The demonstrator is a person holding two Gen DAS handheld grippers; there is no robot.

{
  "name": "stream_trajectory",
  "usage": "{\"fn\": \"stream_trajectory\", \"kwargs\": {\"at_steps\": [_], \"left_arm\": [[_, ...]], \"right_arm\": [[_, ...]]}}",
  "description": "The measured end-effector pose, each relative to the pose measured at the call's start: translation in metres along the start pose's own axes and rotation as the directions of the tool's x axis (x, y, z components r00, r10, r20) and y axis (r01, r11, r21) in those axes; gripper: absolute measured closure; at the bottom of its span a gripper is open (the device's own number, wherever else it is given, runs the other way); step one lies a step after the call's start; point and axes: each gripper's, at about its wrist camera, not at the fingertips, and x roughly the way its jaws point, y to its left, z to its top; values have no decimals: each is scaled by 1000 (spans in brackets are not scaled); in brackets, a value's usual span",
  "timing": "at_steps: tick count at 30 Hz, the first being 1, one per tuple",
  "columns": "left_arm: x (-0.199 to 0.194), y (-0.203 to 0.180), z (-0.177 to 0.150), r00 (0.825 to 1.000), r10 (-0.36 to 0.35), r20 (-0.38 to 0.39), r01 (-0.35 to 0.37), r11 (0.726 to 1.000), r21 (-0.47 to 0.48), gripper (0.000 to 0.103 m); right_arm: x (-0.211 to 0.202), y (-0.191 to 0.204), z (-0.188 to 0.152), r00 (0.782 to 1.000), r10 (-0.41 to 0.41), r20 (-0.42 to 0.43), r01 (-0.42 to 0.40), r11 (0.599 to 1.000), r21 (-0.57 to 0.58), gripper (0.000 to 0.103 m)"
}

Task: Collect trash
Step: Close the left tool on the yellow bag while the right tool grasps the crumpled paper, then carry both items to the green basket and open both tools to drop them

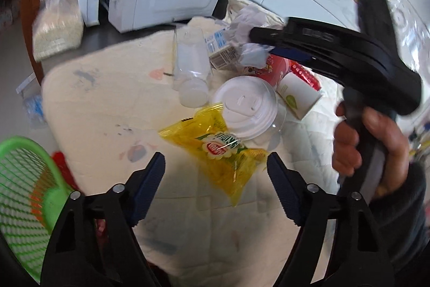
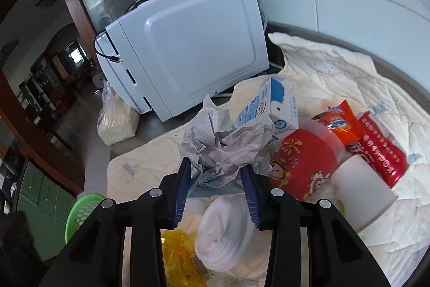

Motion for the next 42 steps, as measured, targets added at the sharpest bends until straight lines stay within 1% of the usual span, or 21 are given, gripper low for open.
{"fn": "stream_trajectory", "kwargs": {"at_steps": [2,5,7,9,10,11,12,17,19,23,26,28,30,32,34,37,39,42], "left_arm": [[10,3,5,999,-32,-22,31,998,-50,30],[23,5,8,997,-56,-50,50,993,-108,30],[33,9,7,994,-82,-75,69,983,-169,34],[43,13,5,991,-94,-93,74,977,-201,48],[47,15,4,989,-104,-104,80,974,-213,51],[49,17,2,987,-118,-111,90,970,-224,61],[52,18,1,985,-126,-114,97,968,-232,66],[45,21,-3,987,-128,-101,107,975,-194,76],[34,23,-6,989,-116,-89,100,981,-165,78],[2,39,-9,993,-106,-46,99,986,-138,78],[-31,56,-17,999,-52,-3,51,992,-118,78],[-58,76,-24,999,0,33,4,993,-117,78],[-82,96,-31,996,58,66,-50,991,-125,78],[-107,122,-39,989,121,88,-107,983,-147,78],[-128,148,-48,977,188,97,-169,970,-173,78],[-145,182,-60,959,269,86,-246,945,-216,78],[-150,201,-68,950,305,67,-281,928,-245,77],[-151,225,-79,938,345,32,-323,904,-280,75]], "right_arm": [[-9,-1,-1,1000,1,14,-1,1000,-3,66],[-20,-4,-3,1000,-1,32,2,1000,-5,66],[-25,-5,-6,999,-11,39,12,1000,-9,66],[-28,-5,-9,999,-22,42,23,1000,-15,66],[-30,-6,-11,999,-27,41,27,999,-20,65],[-32,-6,-13,999,-32,41,33,999,-23,65],[-35,-8,-15,998,-35,42,36,999,-25,65],[-49,-5,-26,999,-23,44,24,999,-24,65],[-57,2,-32,998,-16,55,18,999,-33,65],[-74,26,-43,997,28,76,-24,998,-57,65],[-82,52,-54,994,74,76,-67,994,-89,65],[-85,74,-63,991,109,72,-100,988,-118,65],[-84,96,-73,987,153,58,-143,979,-144,65],[-78,118,-82,980,197,38,-188,969,-163,64],[-67,142,-92,973,229,10,-223,956,-192,64],[-44,180,-107,965,260,-40,-262,935,-239,64],[-27,205,-117,956,283,-81,-295,920,-258,63],[-3,234,-133,950,285,-129,-311,901,-301,61]]}}
